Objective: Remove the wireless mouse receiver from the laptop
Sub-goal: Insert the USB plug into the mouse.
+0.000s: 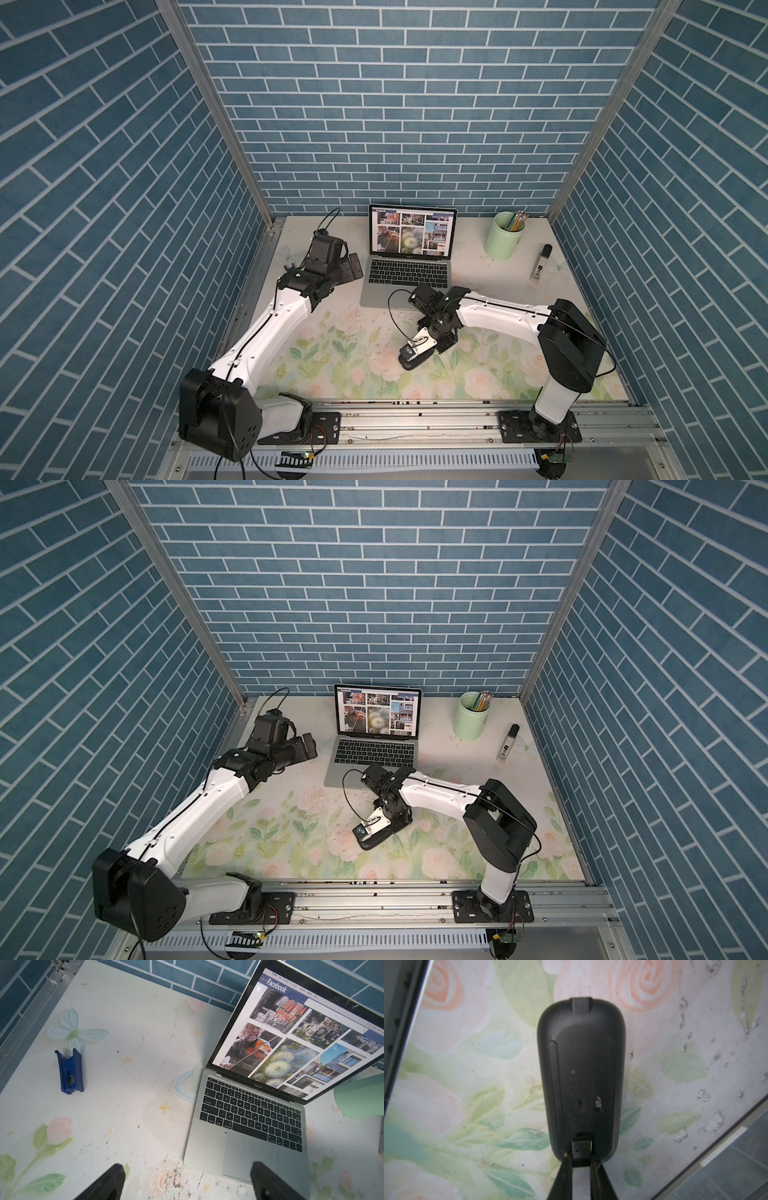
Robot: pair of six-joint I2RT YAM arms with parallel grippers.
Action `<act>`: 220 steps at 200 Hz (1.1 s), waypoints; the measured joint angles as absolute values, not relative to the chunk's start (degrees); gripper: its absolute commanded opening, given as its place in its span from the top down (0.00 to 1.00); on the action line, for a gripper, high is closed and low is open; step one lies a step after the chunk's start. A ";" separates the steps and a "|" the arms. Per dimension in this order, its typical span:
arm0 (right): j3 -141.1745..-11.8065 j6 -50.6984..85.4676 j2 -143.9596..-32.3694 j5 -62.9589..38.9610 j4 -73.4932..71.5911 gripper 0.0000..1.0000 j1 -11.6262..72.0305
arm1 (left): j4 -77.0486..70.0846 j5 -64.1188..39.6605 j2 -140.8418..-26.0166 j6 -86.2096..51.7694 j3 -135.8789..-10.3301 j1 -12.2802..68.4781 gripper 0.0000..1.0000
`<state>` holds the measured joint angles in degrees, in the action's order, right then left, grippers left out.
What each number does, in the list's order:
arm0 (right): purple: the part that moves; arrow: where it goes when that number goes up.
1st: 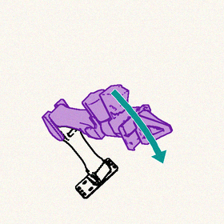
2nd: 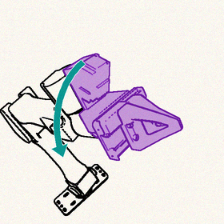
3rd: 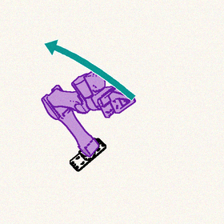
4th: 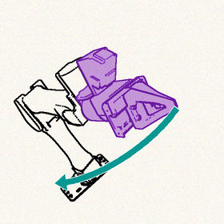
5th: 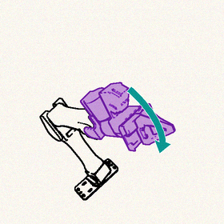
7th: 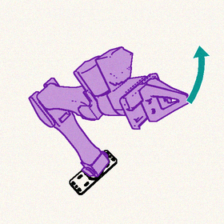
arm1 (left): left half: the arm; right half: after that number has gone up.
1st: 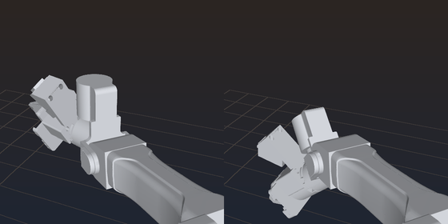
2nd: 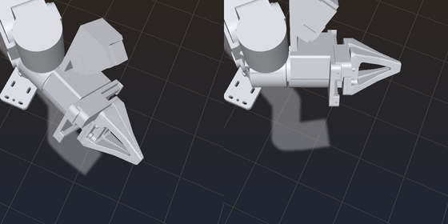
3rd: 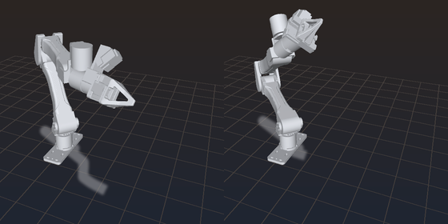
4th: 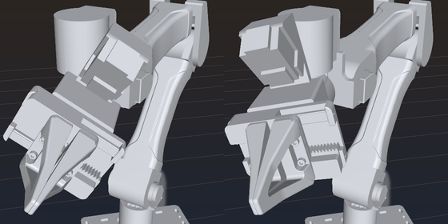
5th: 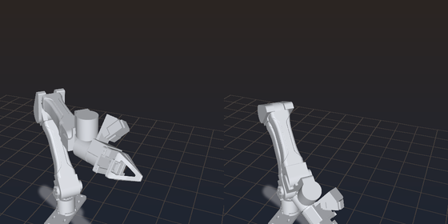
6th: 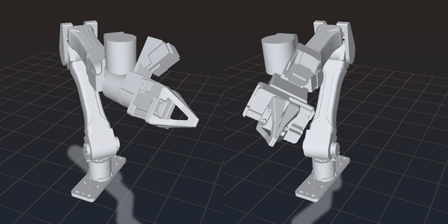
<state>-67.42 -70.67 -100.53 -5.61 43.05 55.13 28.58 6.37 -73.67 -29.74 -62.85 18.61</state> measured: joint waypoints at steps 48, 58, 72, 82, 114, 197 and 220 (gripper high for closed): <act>-67.42 -70.30 -100.95 -5.32 42.74 1.00 55.13 | 28.58 6.39 -73.71 -29.71 -62.85 18.61 0.01; -67.42 -70.30 -101.01 -5.23 42.74 1.00 55.13 | 28.60 6.39 -73.73 -29.71 -62.85 18.61 0.00; -67.42 -70.30 -101.03 -5.15 42.74 1.00 55.13 | 28.58 6.39 -73.76 -29.69 -62.85 18.61 0.00; -67.42 -70.30 -101.03 -5.13 42.74 1.00 55.13 | 28.58 6.37 -73.76 -29.69 -62.85 18.61 0.00; -66.94 -70.30 -101.03 -5.10 42.61 1.00 55.13 | 28.60 6.37 -73.89 -29.71 -62.85 18.61 0.00; -66.72 -70.30 -101.03 -5.06 42.59 1.00 55.11 | 28.62 6.39 -73.89 -29.67 -62.85 18.61 0.00; -66.72 -70.28 -101.03 -4.93 42.54 0.98 55.11 | 28.62 6.39 -73.91 -29.56 -62.85 18.61 0.00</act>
<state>-66.72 -70.28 -101.03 -4.93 42.54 55.11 28.62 6.39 -73.91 -29.56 -62.85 18.61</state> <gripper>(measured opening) 0.164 0.995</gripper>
